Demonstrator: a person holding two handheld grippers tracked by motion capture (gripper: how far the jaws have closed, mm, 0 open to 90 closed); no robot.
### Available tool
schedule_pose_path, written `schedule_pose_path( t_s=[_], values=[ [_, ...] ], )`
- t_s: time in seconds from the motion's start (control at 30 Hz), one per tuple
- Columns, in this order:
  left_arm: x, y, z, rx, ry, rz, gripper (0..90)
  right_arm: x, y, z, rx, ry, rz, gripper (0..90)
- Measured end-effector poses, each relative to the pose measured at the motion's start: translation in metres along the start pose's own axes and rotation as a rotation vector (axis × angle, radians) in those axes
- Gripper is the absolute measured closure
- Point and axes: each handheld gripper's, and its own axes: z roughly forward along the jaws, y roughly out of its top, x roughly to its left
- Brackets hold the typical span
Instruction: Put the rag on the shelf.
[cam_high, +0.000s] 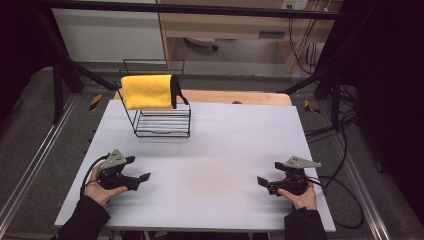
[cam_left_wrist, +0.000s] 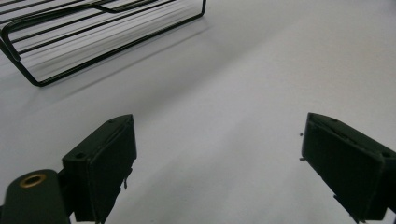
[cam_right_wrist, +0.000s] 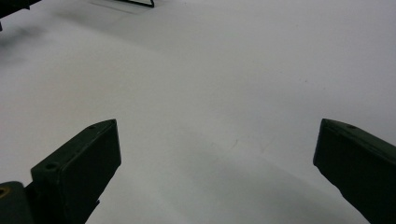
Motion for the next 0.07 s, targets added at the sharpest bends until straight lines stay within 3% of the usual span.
schedule_pose_path(
  t_s=[0.07],
  values=[
    [-0.0001,0.0000,-0.0001,-0.001,0.000,0.000,10.2,0.0000,0.0000,0.0000,-0.001,0.000,0.000,1.6]
  ],
)
